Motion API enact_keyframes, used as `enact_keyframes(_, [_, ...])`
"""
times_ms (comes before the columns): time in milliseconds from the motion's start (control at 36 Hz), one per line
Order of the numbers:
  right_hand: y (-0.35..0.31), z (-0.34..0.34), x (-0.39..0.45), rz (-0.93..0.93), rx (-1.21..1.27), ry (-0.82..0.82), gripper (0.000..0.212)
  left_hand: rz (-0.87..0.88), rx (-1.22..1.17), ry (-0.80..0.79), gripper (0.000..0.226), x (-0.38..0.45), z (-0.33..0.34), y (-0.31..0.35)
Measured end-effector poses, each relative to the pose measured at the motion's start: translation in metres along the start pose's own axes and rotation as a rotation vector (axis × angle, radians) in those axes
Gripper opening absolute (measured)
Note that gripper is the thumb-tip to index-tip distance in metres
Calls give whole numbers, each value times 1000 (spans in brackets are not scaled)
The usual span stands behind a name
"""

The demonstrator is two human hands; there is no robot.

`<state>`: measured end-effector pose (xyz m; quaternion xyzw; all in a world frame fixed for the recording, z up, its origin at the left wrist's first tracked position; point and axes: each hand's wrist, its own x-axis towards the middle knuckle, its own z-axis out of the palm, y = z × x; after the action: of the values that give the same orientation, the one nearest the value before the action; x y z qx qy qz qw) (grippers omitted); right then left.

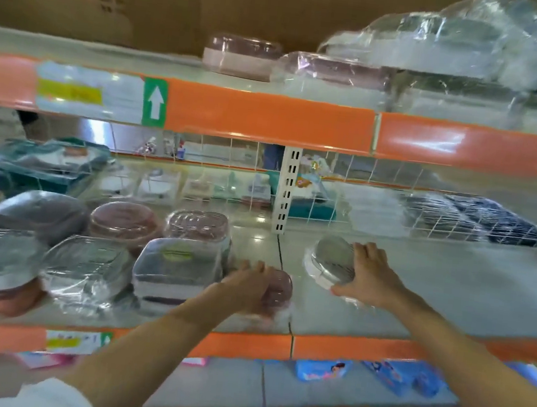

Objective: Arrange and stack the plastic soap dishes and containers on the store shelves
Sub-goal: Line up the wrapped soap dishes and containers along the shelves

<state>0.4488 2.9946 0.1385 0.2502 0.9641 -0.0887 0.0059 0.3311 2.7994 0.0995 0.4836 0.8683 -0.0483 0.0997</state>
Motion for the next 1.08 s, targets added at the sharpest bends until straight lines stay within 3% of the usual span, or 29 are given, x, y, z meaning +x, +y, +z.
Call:
enact_keyframes(111, [-20,14,29,-12,5,-16,100,137,200,-48,43,1,-11,-9])
enact_keyframes(250, [-50,30,65,-60,46,-54,110,263,297,63,34,6,1,-18])
enact_keyframes(361, [-79,38,90,-98,108,-82,114,193,196,79,45,14,19,-25])
enact_keyframes(472, [-97,50,103,-167,103,-158,104,152,6,158,42,11,19,-22])
enact_keyframes(583, [-100,56,107,-213,86,-259,98,70,-39,211,43,11,17,-16])
enact_keyframes(722, [-94,49,109,-221,91,-321,100,62,-28,162,43,11,13,-15])
enact_keyframes(917, [-84,40,86,-238,104,-241,78,-29,-29,137,42,6,12,-8])
enact_keyframes(1083, [-60,11,42,-241,32,-268,61,72,10,141,45,-5,4,1])
